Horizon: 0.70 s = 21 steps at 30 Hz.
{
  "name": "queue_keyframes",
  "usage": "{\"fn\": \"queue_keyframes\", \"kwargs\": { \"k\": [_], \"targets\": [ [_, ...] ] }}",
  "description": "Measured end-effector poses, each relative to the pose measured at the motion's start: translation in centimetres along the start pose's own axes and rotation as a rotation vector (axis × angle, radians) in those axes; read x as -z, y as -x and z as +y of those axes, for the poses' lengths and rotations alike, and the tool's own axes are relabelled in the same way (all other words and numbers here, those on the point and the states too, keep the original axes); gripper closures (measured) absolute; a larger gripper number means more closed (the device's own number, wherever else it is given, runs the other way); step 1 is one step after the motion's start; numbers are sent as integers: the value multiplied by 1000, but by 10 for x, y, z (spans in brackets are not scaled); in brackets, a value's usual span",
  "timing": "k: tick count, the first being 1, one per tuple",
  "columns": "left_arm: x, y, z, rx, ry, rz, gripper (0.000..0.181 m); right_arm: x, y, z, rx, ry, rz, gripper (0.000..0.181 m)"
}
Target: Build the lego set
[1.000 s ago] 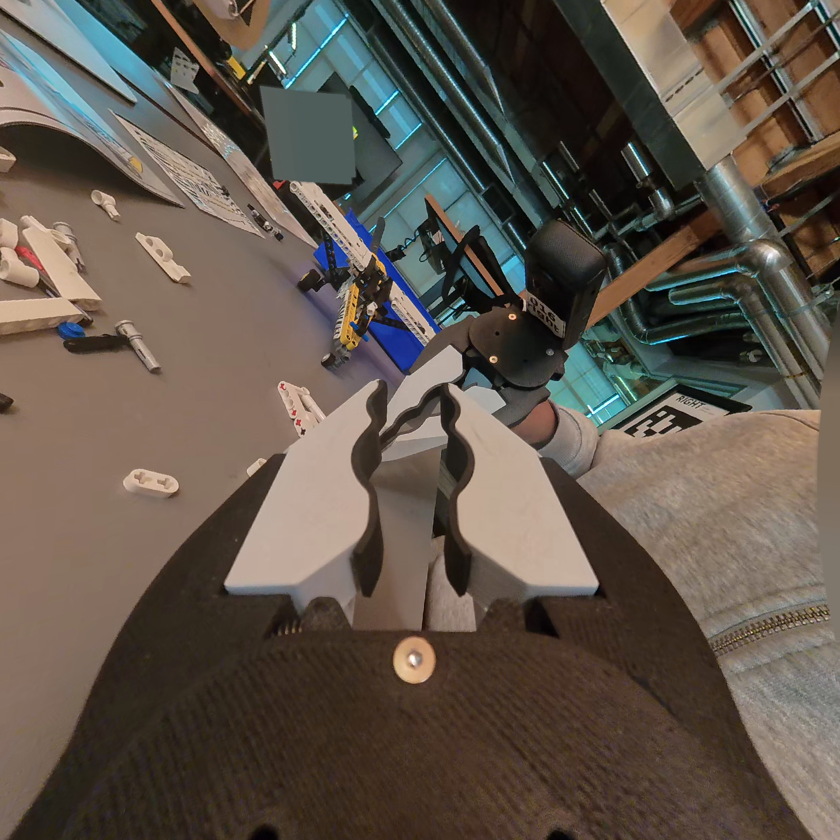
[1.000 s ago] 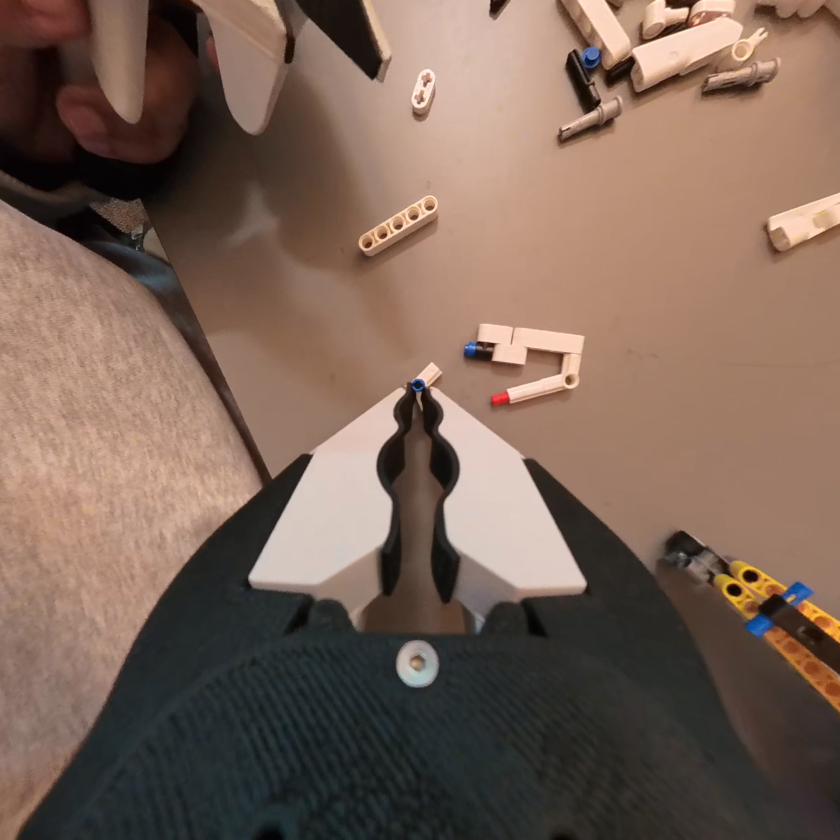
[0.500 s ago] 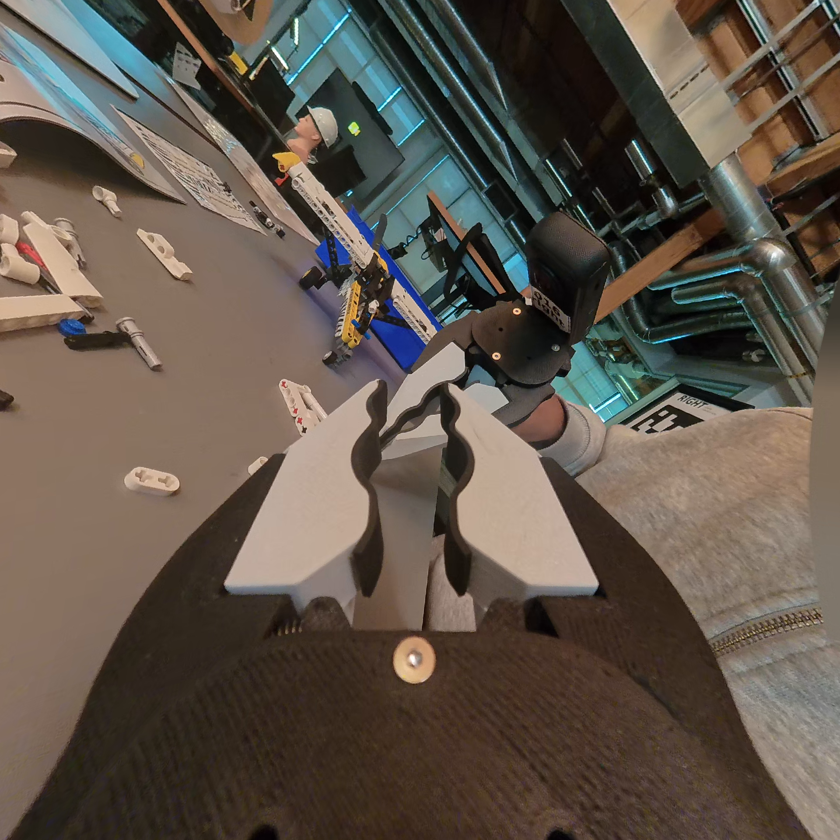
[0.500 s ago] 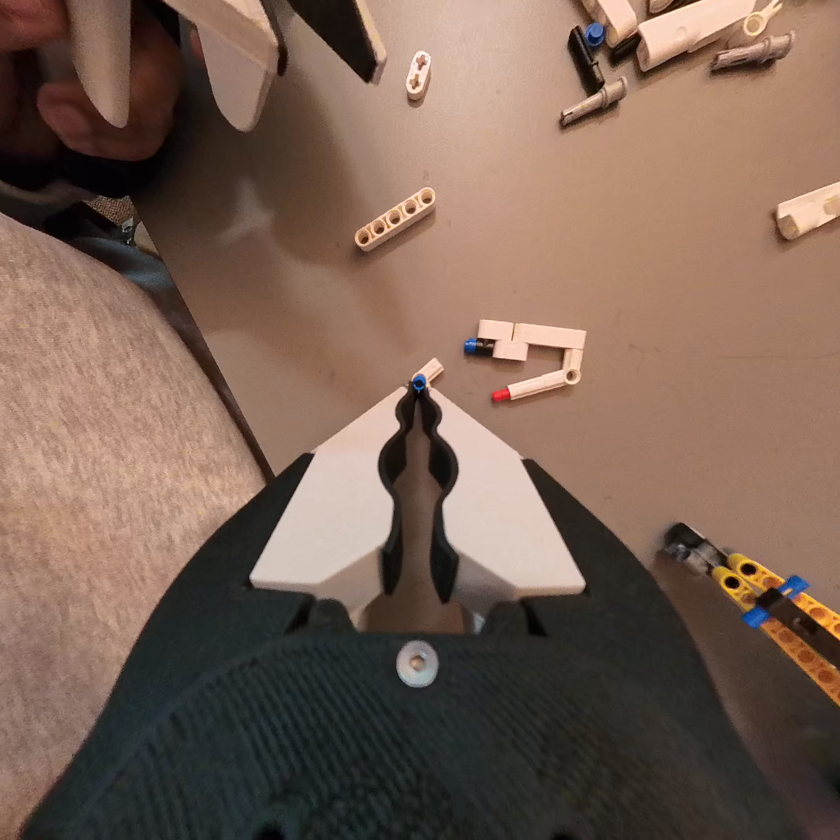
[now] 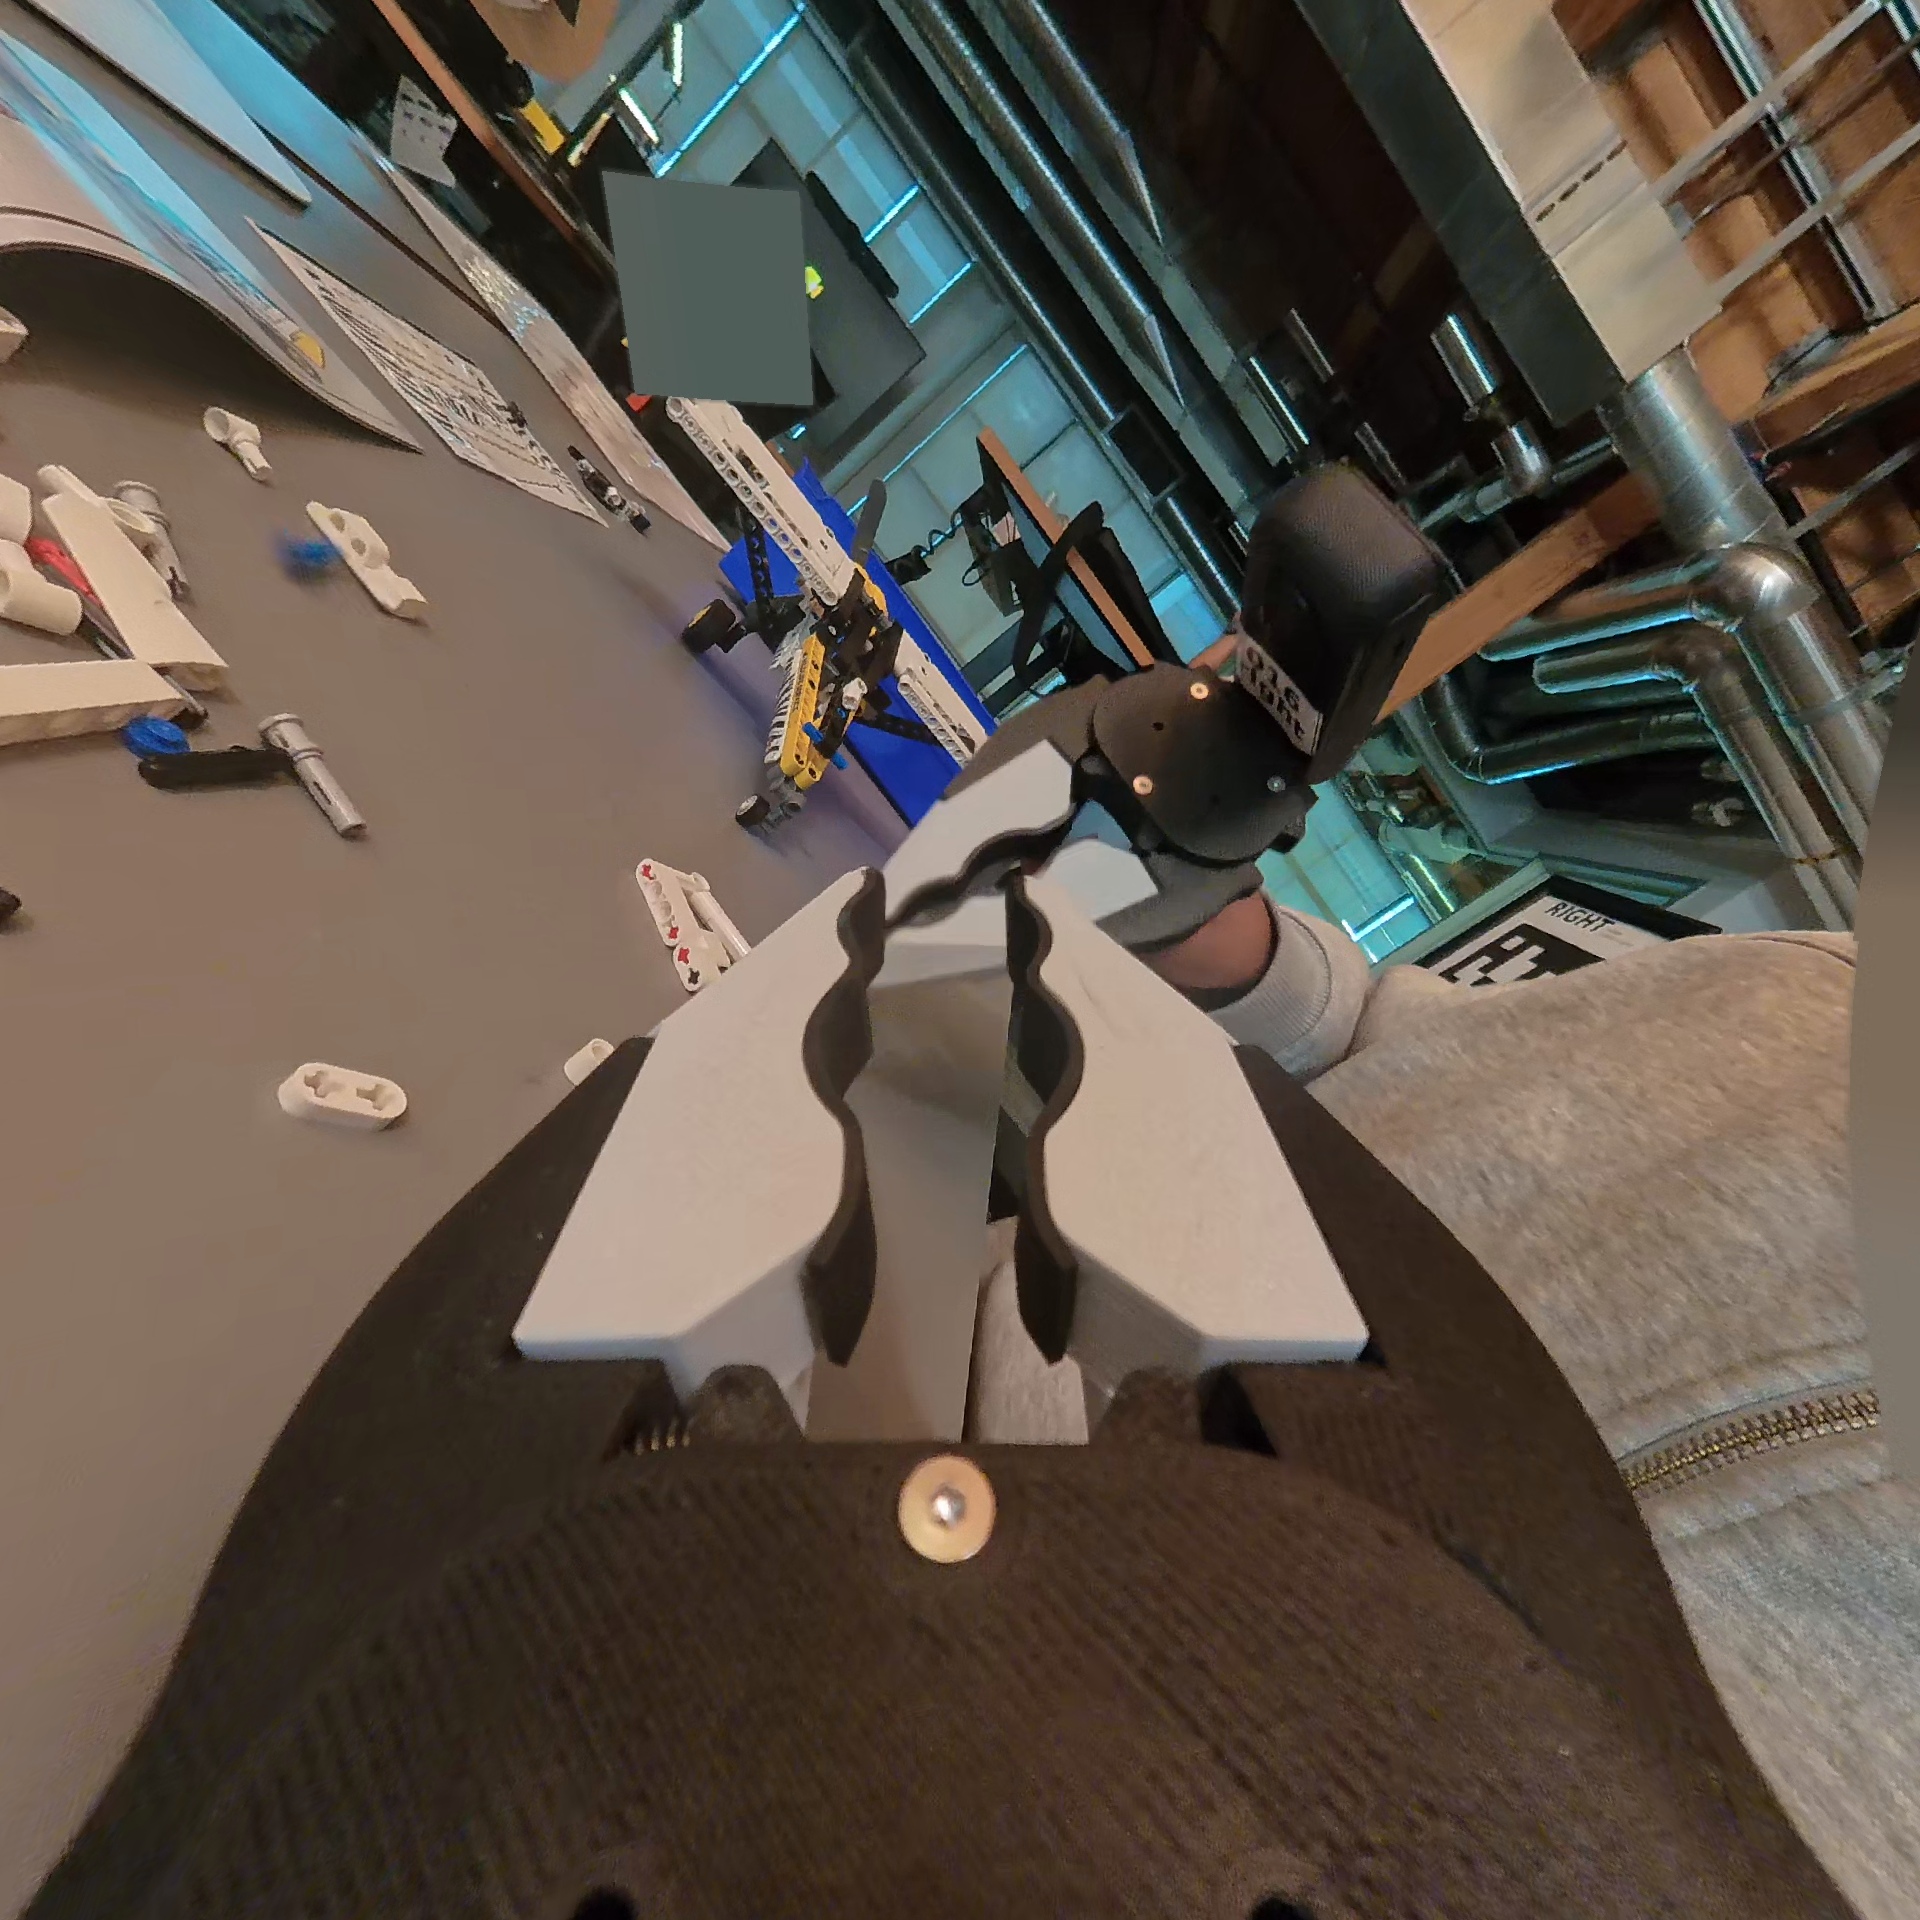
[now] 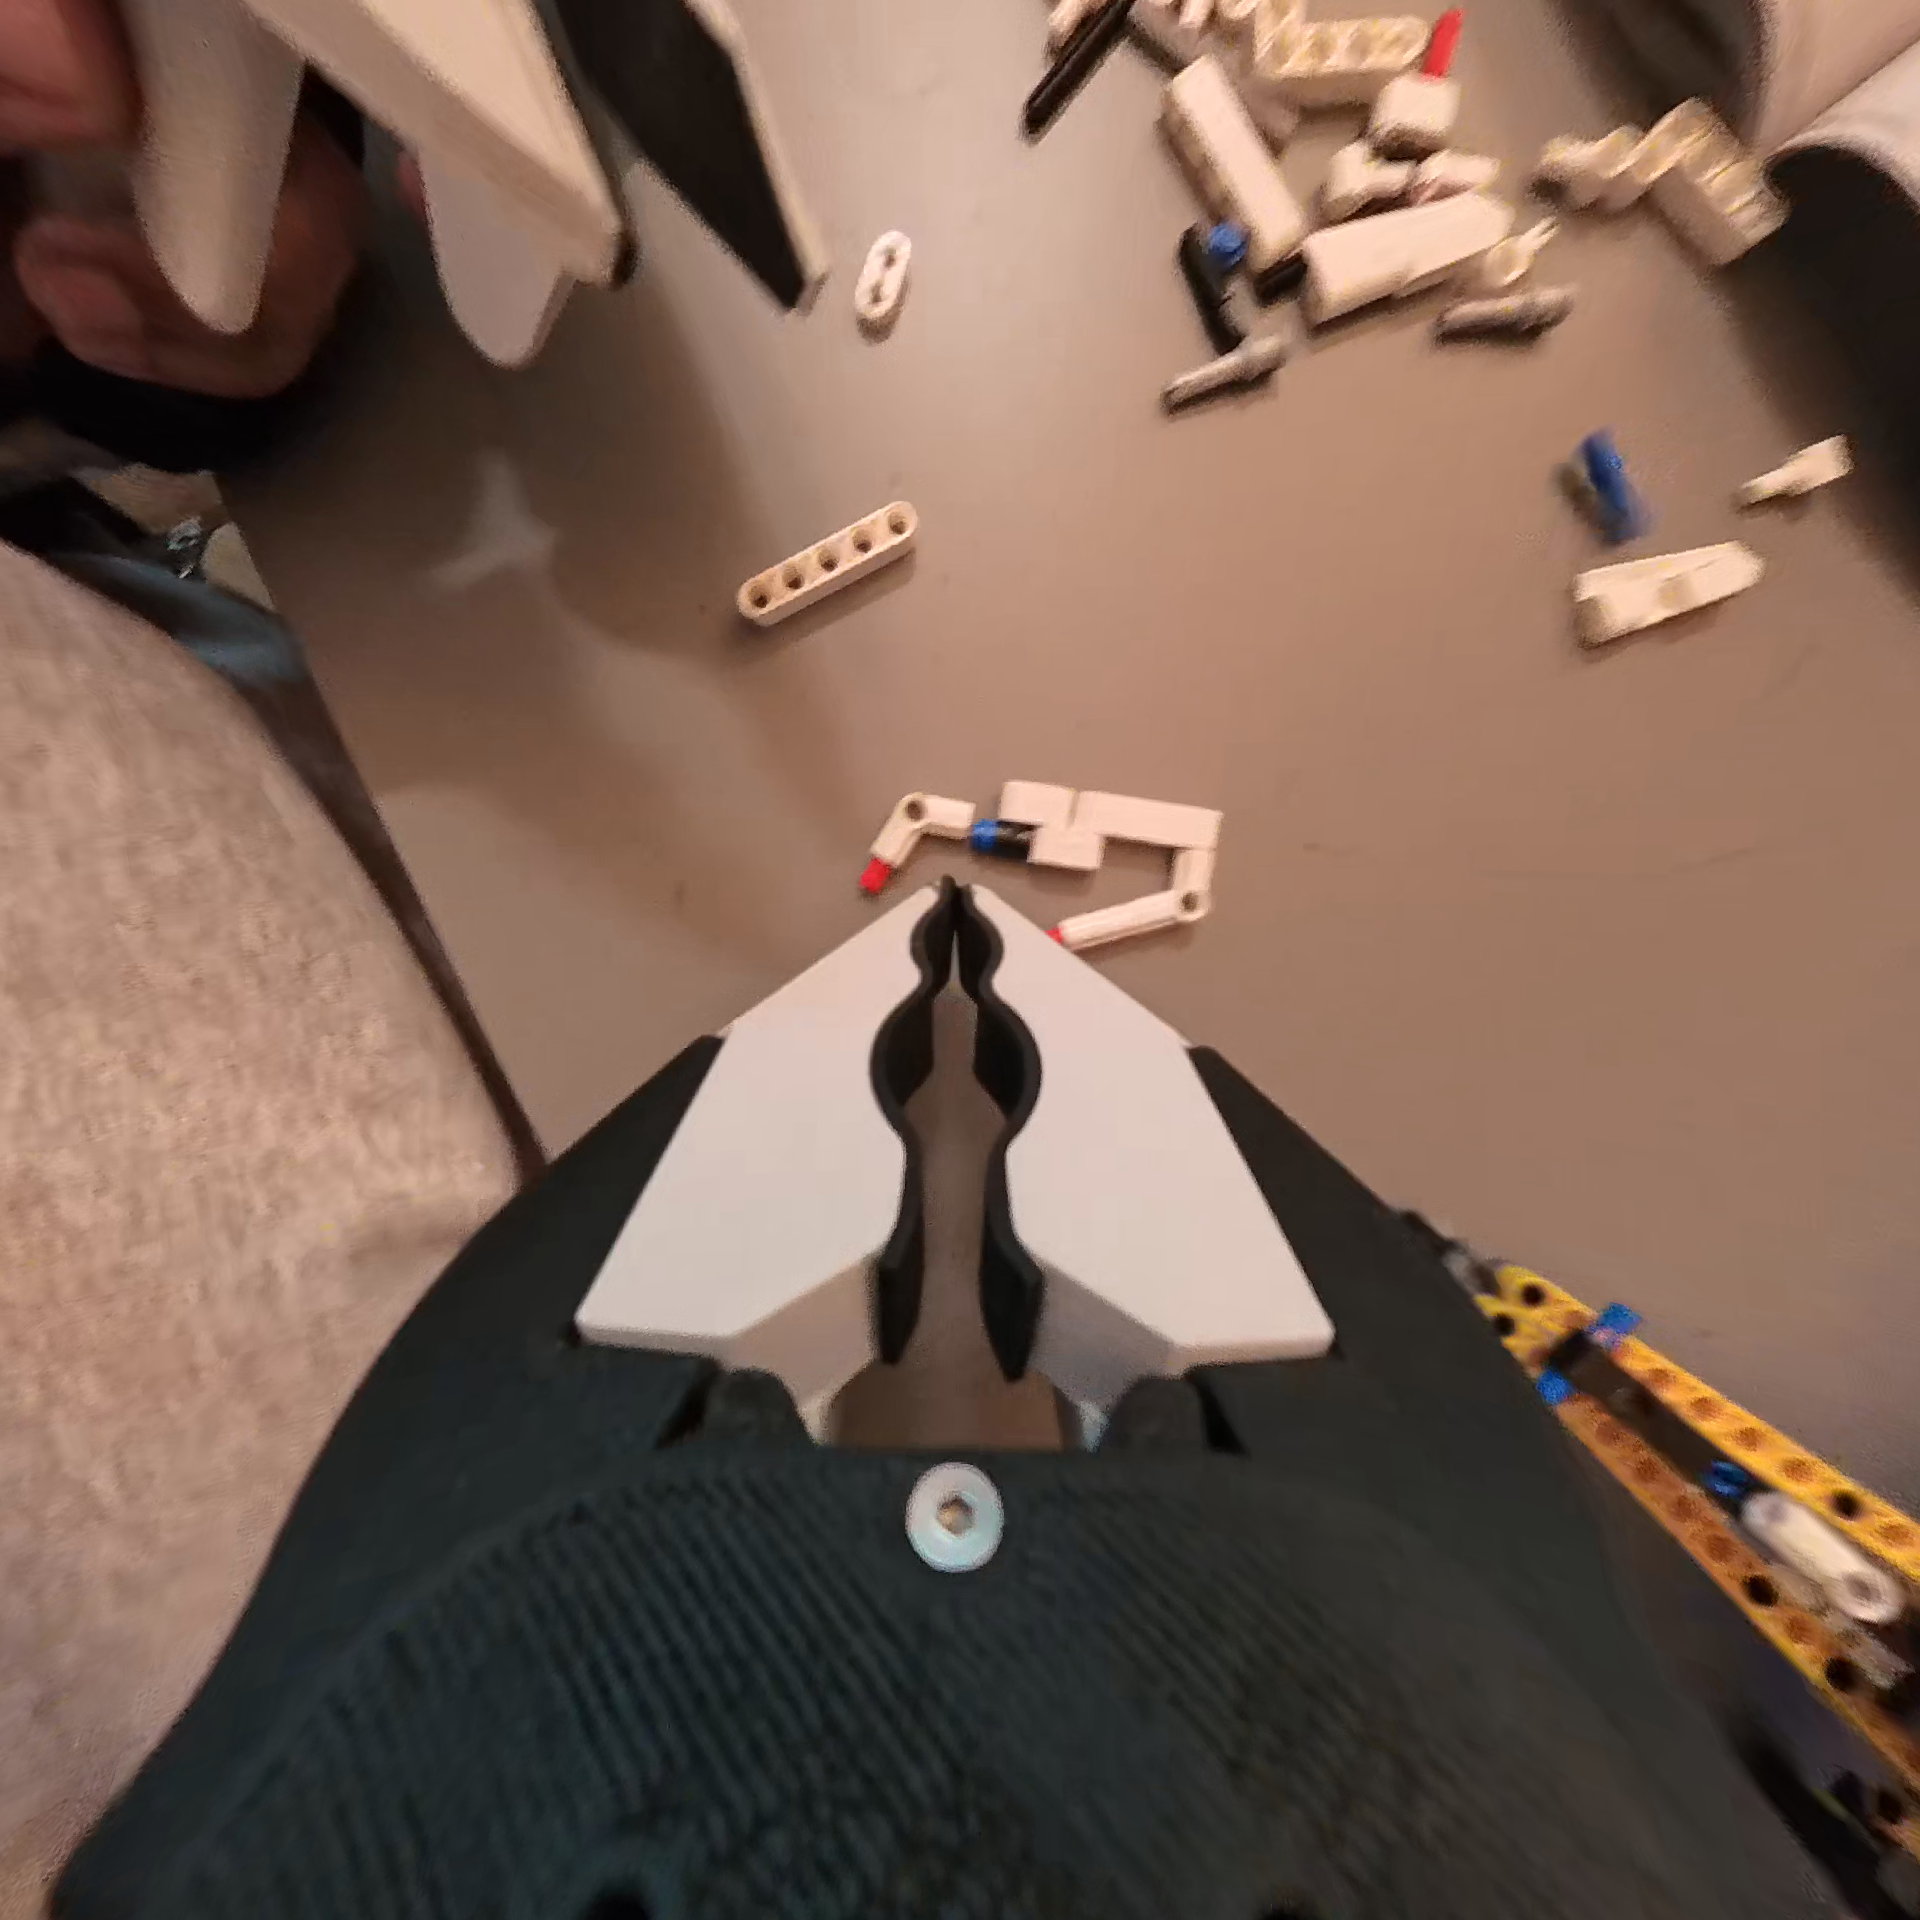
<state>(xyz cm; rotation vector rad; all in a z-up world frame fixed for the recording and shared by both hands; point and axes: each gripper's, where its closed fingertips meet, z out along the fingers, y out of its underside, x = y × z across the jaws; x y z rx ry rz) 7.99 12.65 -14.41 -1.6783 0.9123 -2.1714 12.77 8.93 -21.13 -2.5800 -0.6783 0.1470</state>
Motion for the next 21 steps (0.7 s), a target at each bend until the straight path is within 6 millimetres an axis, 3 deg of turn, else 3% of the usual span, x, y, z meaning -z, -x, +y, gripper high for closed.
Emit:
{"fn": "queue_keyframes", "kwargs": {
  "k": [5, 7, 12, 16, 21],
  "targets": [
    [0, 0, 0, -1, -1, -1, 160, -1, -50, -38, -24, -158, 143, 173],
    [0, 0, 0, -1, -3, 0, 160, -9, -74, -53, -113, -209, 171, 162],
    [1, -1, -2, 3, -11, 11, 160, -31, -117, -82, -331, -320, 196, 155],
    [3, -3, -3, 12, -22, 33, 159, -47, -144, -83, -359, -291, 255, 154],
    [4, -4, -6, 28, -33, 52, 160, -66, -147, -83, -433, -271, 163, 149]
  ]
}}
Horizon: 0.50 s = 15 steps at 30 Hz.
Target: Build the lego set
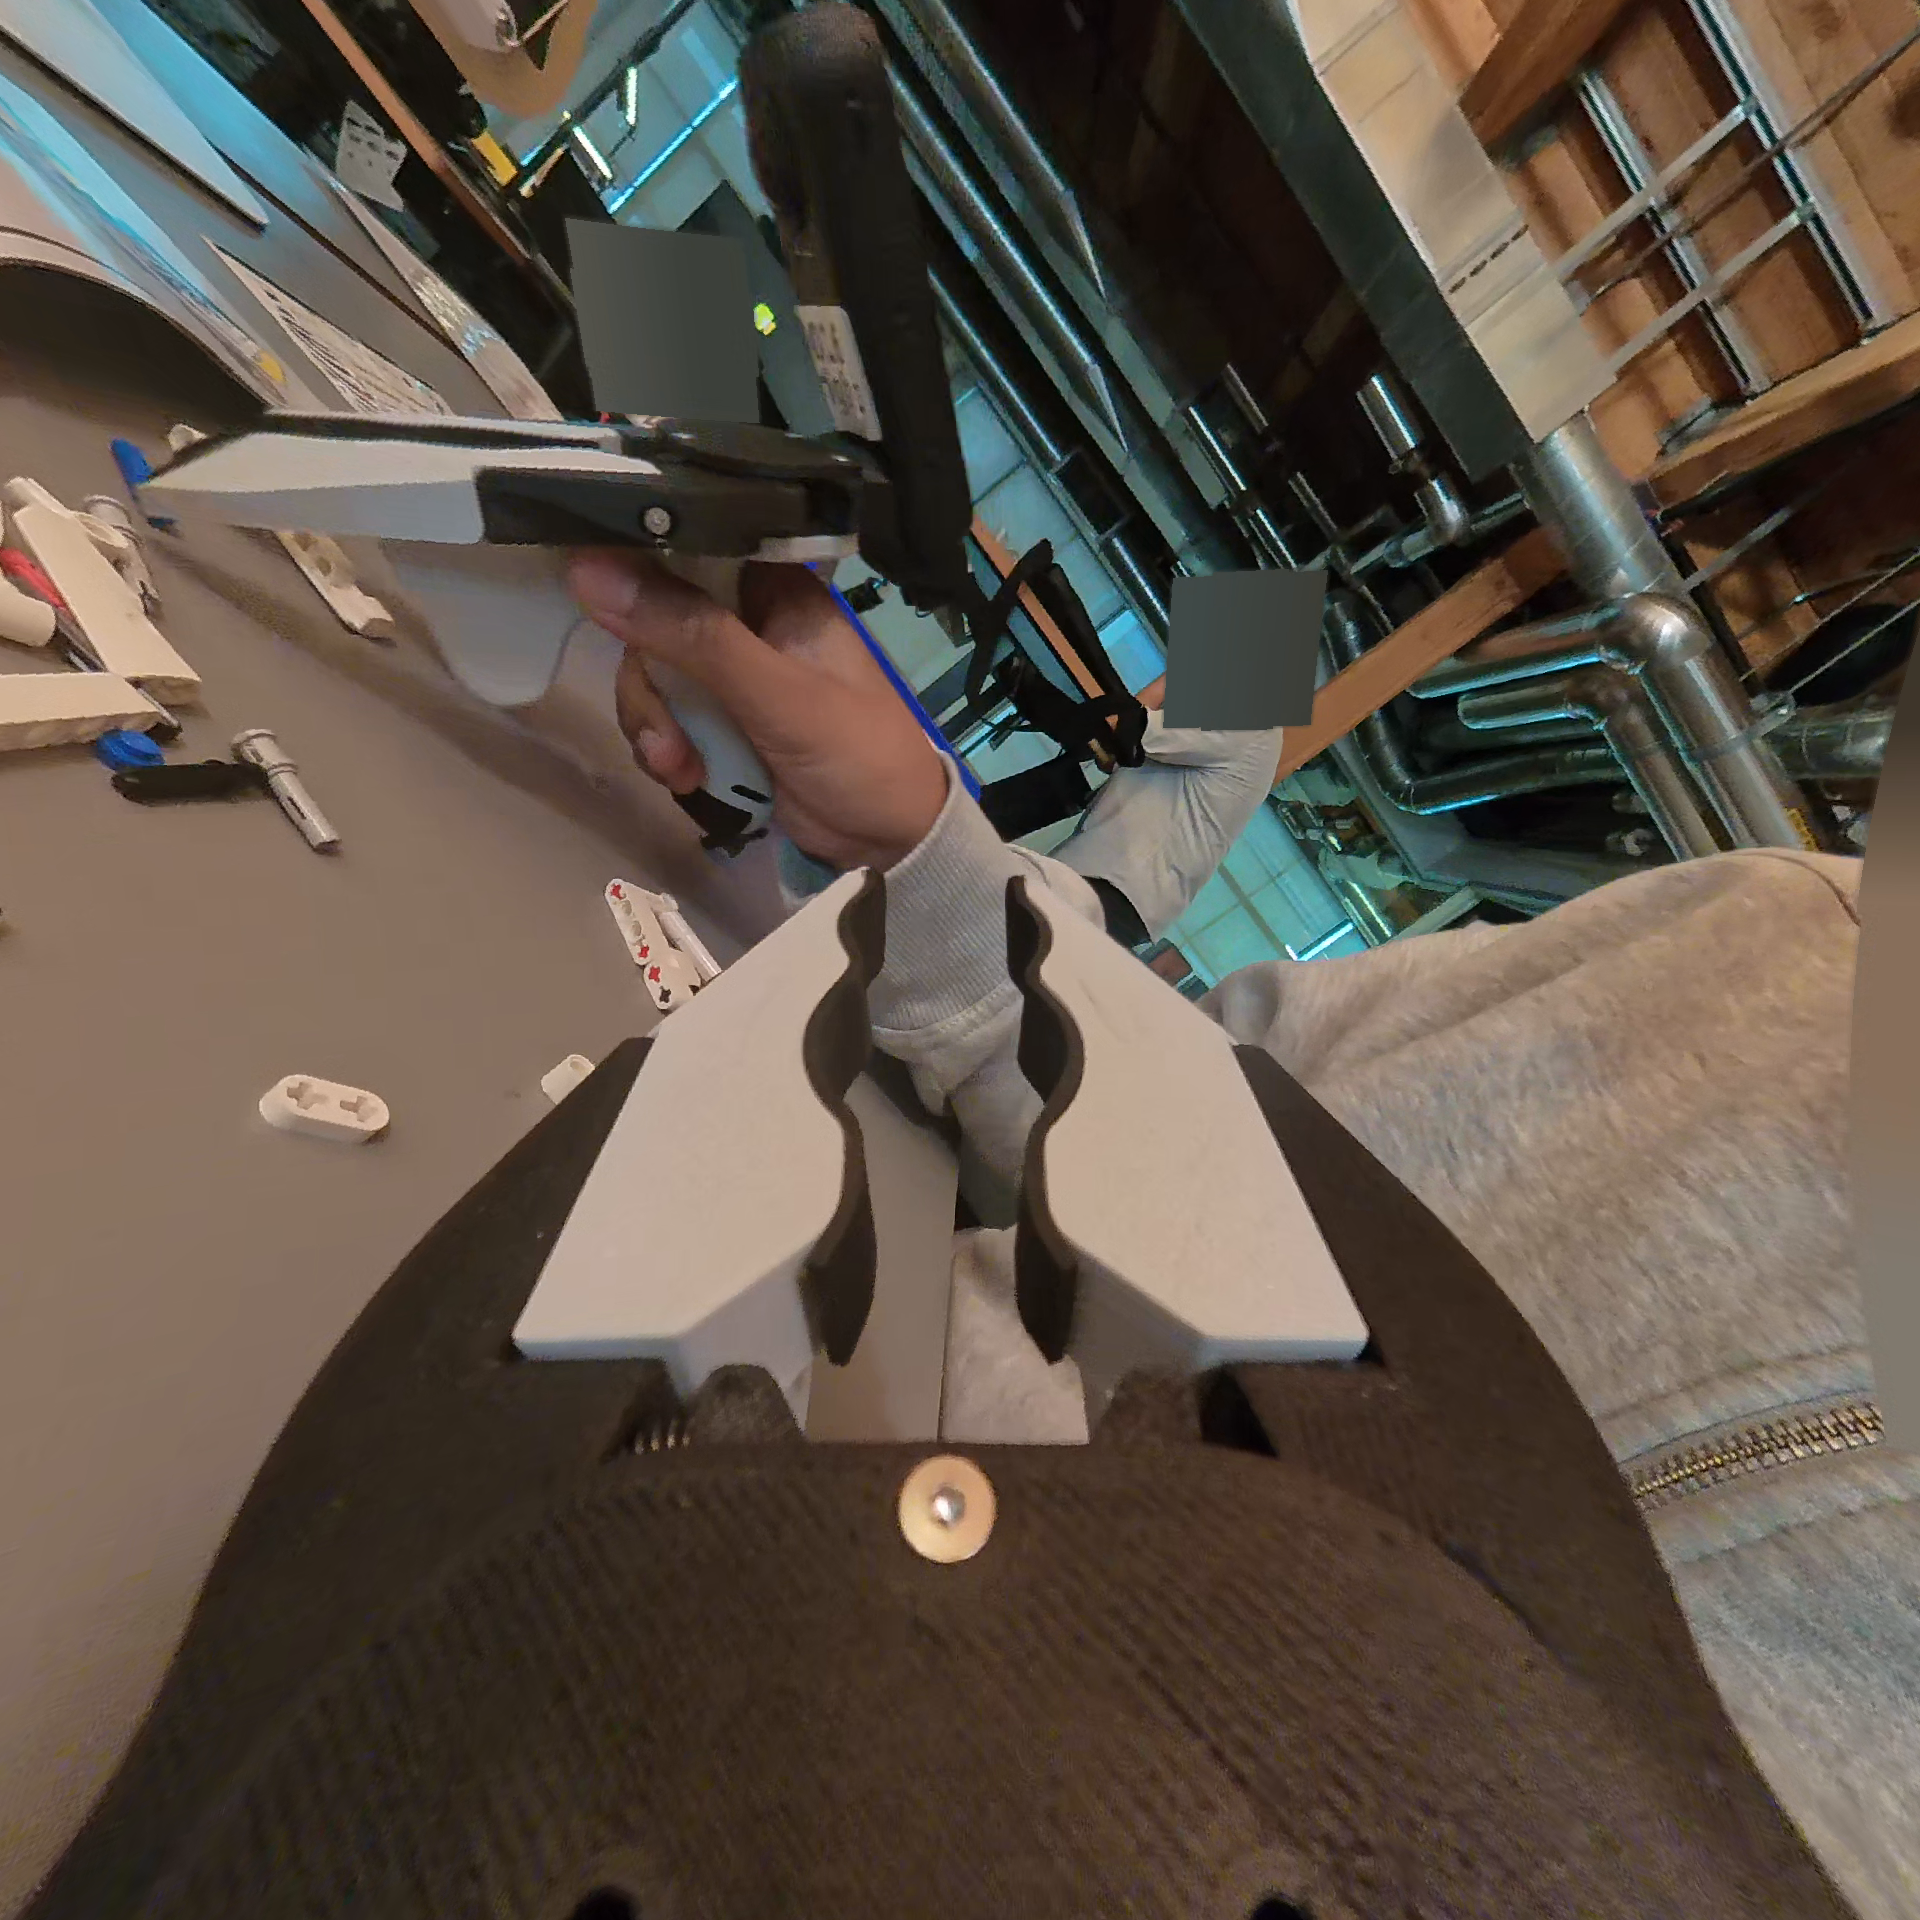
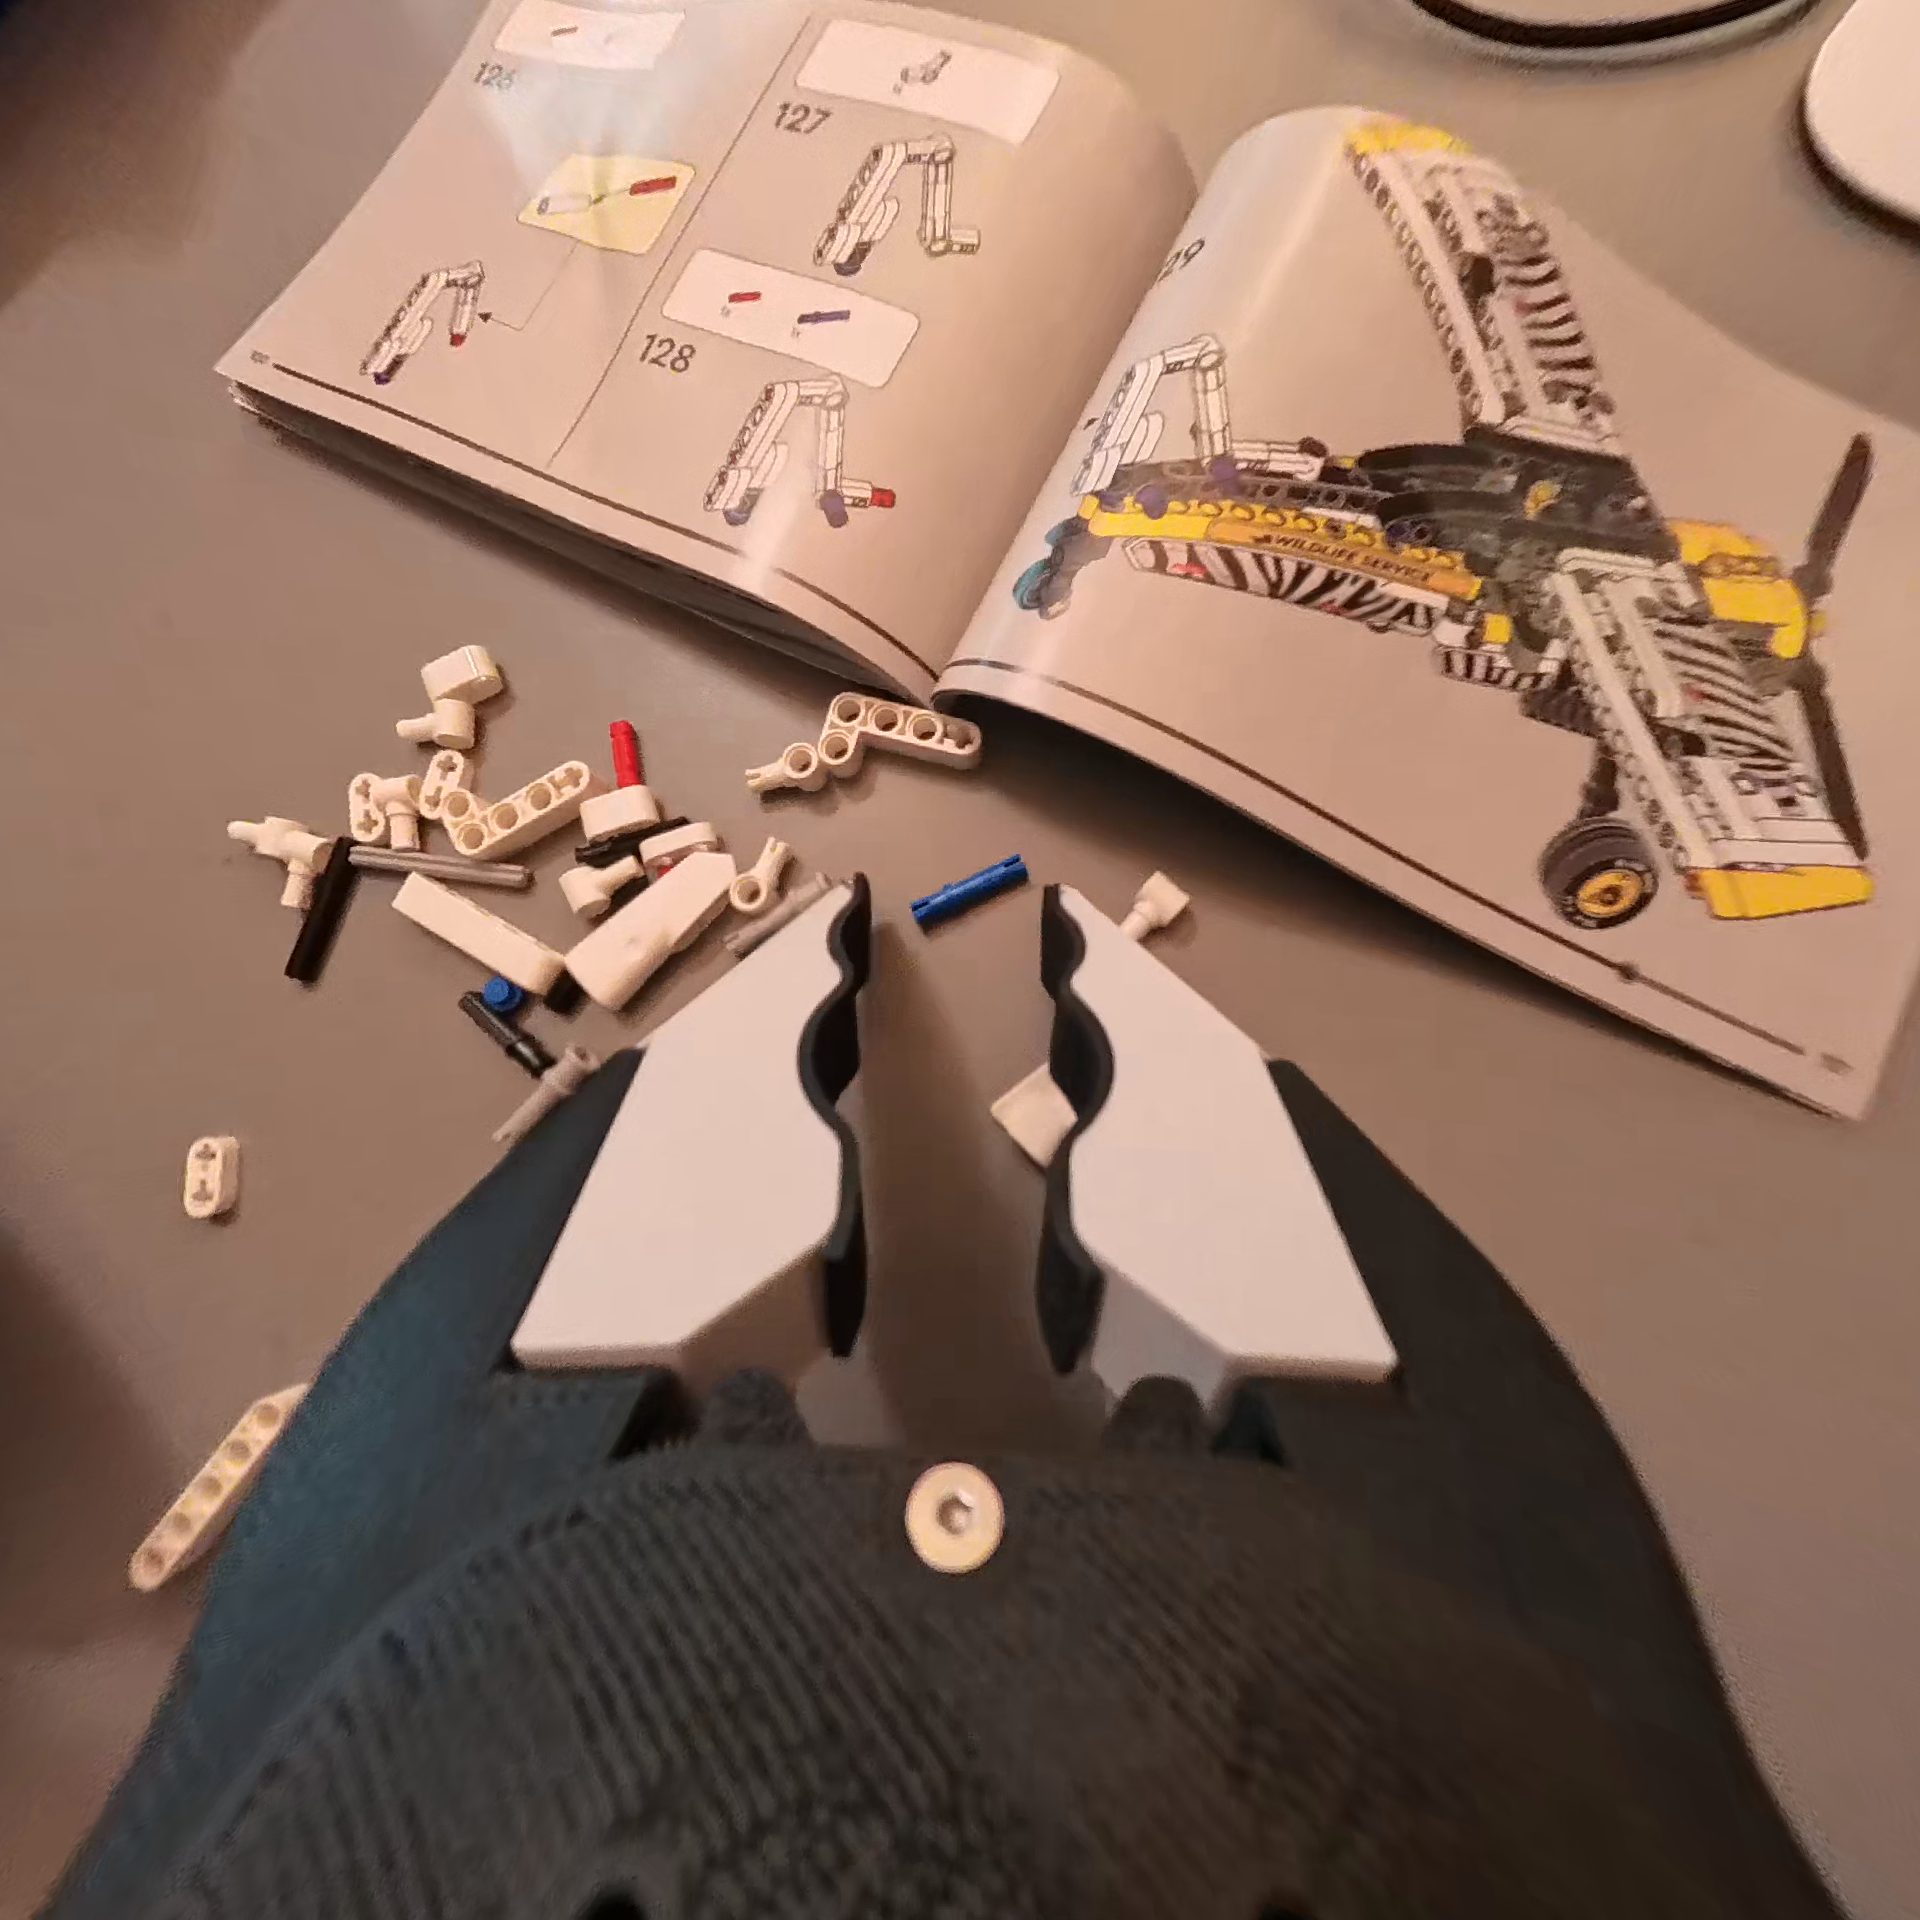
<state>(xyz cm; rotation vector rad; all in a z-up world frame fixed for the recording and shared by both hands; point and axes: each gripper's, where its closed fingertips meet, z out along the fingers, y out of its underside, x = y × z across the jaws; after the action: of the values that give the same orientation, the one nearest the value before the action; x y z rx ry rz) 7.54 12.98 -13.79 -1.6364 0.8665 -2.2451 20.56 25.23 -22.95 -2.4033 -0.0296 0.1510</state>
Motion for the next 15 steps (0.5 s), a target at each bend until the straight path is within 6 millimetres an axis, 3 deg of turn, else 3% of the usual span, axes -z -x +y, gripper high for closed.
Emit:
{"fn": "queue_keyframes", "kwargs": {
  "k": [2, 5, 8, 12, 15],
  "targets": [
    [0, 0, 0, 3, -2, 4, 160, -4, -2, -1, 15, 1, 19, 152],
    [1, -1, -1, 6, -6, 9, 160, -5, -4, 0, 68, 14, 56, 177],
    [1, -1, -1, 5, -8, 8, 160, 1, 3, 2, 87, 15, 32, 178],
    [4, -1, -8, -3, -51, 5, 160, 39, 53, -6, 244, -100, -133, 178],
    [17, 15, -25, 10, -175, -105, 163, 82, 101, -4, 495, -224, -239, 178]
  ]
}}
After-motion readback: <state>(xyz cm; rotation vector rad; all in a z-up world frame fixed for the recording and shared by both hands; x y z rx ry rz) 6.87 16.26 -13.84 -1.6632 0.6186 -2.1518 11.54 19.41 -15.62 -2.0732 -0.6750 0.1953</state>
